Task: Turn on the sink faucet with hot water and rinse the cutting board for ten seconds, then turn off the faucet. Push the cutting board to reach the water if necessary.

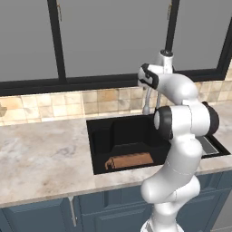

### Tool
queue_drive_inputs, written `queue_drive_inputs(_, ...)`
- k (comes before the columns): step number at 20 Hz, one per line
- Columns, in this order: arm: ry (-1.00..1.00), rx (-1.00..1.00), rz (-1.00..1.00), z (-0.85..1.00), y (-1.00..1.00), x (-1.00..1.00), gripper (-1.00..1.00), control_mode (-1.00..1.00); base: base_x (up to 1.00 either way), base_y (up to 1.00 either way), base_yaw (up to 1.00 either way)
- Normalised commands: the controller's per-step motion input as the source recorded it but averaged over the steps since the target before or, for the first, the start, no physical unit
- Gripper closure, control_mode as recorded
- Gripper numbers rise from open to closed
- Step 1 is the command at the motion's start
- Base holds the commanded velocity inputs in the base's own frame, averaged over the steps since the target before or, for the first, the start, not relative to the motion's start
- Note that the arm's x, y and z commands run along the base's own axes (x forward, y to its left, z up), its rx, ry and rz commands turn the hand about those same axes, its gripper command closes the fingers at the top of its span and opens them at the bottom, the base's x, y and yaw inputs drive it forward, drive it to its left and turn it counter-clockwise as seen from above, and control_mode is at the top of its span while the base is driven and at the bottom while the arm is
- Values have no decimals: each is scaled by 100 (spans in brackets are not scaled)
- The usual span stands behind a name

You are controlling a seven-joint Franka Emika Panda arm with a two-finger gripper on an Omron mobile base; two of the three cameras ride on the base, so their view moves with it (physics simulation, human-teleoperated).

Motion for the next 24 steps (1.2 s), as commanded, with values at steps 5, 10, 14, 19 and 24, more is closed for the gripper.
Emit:
queue_drive_inputs(5, 0, 0, 0, 37, 0, 0, -100, -100, 0, 0, 0)
queue_drive_inputs(10, -1, 0, 0, 45, 0, 0, -100, -100, 0, 0, 0)
queue_drive_inputs(14, -4, 0, 0, 29, -3, -22, -100, -100, 0, 0, 0)
queue_drive_inputs(19, -10, 0, 1, 8, -34, -58, -100, -100, 0, 0, 0)
queue_drive_inputs(24, -17, 0, 4, 0, -58, -70, -100, -100, 0, 0, 0)
